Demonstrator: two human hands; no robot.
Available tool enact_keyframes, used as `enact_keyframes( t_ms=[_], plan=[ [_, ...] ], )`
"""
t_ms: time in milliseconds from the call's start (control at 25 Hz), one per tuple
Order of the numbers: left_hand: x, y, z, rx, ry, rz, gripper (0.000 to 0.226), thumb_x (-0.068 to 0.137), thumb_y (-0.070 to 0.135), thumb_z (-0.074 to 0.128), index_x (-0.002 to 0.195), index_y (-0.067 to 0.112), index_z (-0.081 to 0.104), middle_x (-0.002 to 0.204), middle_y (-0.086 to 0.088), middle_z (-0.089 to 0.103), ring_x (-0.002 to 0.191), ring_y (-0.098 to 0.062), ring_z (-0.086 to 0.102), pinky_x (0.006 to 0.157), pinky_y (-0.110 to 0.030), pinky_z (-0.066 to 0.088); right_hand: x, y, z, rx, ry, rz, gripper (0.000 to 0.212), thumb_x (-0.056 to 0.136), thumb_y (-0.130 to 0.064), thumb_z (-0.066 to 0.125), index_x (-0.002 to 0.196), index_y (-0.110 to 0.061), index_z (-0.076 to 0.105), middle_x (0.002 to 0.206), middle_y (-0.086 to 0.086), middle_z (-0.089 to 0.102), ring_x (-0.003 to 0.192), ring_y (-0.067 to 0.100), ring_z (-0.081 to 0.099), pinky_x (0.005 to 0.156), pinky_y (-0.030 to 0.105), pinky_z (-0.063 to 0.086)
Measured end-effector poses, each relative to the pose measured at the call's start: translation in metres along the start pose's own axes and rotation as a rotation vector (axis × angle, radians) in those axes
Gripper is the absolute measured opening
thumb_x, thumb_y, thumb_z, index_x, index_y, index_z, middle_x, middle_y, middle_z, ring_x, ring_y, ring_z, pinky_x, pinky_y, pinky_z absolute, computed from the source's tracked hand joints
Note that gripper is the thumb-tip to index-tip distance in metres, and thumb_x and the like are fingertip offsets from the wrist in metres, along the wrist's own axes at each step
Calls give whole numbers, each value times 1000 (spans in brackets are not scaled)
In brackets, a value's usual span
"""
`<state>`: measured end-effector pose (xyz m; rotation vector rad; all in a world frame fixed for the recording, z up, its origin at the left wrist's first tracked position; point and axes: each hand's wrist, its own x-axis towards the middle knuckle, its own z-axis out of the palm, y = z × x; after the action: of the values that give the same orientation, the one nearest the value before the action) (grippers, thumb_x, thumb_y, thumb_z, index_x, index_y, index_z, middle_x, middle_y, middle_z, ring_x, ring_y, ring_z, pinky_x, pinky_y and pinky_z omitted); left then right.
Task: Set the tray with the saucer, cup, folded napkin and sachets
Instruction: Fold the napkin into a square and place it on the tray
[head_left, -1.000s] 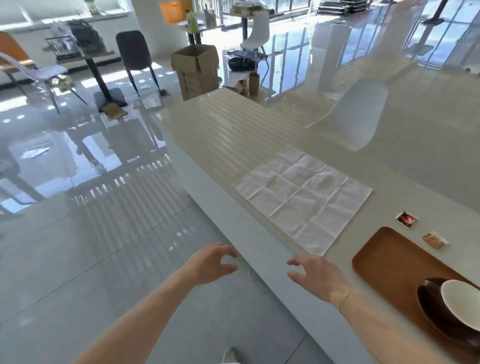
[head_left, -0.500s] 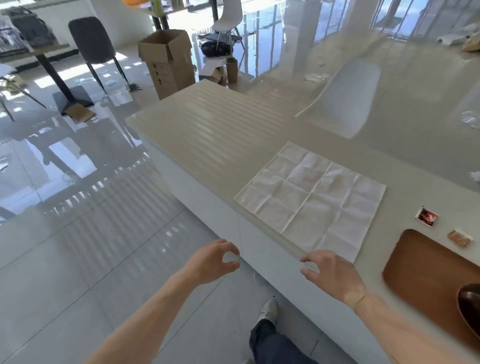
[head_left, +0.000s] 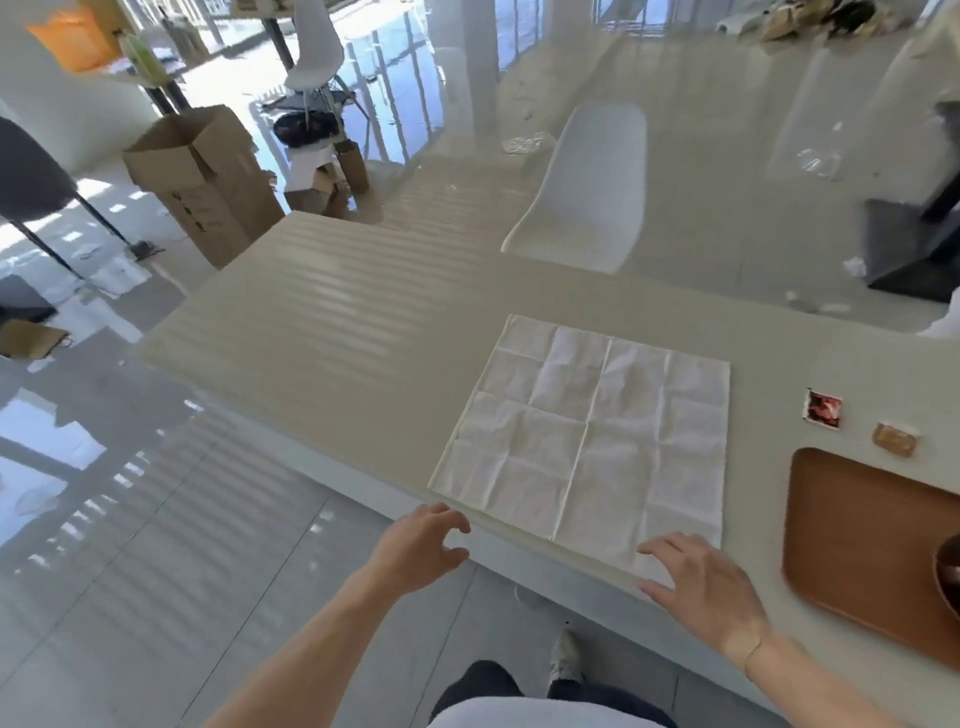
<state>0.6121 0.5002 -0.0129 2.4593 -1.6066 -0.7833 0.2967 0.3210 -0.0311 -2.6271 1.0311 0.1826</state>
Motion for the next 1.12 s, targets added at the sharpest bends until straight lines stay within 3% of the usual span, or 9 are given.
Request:
enact_keyframes(
  t_ms=[240,400,520,600,680,760,840,960,1120],
  plan=[
    [60,-38,3,348,-8,232,39,92,39,59,129,27,53,134,5,54,124,-17,49,101,-33,40,-14,9,34,-16,0,240,55,85,-49,63,135,-31,51,141,-4,49,128,18,47,97,36,43],
    [92,-55,4,393,-21,302,57,89,37,65,139,24,43,147,-1,43,133,-23,42,102,-39,42,-23,-1,54,-34,-107,384,67,88,-56,51,147,-35,28,157,-6,24,141,15,29,106,34,36],
    [103,-68,6,419,-59,358,65,88,36,67,144,21,38,153,-2,36,136,-24,40,101,-40,44,-25,-12,60,-23,-78,442,68,88,-48,57,148,-32,29,157,-5,25,141,16,30,104,35,38],
    [101,-73,7,412,-32,400,64,81,33,74,138,20,48,144,-3,48,126,-25,52,91,-40,51,-28,-20,60,-27,-16,464,67,79,-35,74,139,-26,47,147,2,45,131,23,48,94,42,47],
    [96,-77,8,401,35,431,62,71,24,82,128,20,58,131,-2,60,113,-24,62,78,-38,56,-31,-25,62,-40,80,452,66,58,-17,90,119,-18,66,123,8,65,104,30,66,73,45,55],
    [89,-83,11,393,64,461,64,62,10,83,122,18,62,123,-1,64,104,-24,65,71,-36,56,-37,-28,68,-107,146,421,63,48,-5,91,107,-14,71,108,9,69,82,32,68,61,43,55],
    [81,-90,14,379,80,499,65,57,1,80,117,18,64,121,-1,65,101,-24,66,70,-33,55,-42,-27,72,-129,198,402,61,48,3,88,105,-13,72,103,8,70,74,31,65,58,42,53],
    [78,-96,12,322,123,501,48,58,-1,82,100,19,69,115,2,70,93,-20,69,67,-30,54,-46,-21,73,-135,263,354,54,48,9,86,96,-14,74,96,4,71,70,27,65,57,40,51],
    [86,-89,2,227,94,402,20,78,4,75,90,19,70,107,8,72,82,-19,71,60,-31,52,-39,-1,55,-26,247,310,36,56,0,87,82,-20,73,77,-5,70,63,20,65,55,35,51]
  ],
)
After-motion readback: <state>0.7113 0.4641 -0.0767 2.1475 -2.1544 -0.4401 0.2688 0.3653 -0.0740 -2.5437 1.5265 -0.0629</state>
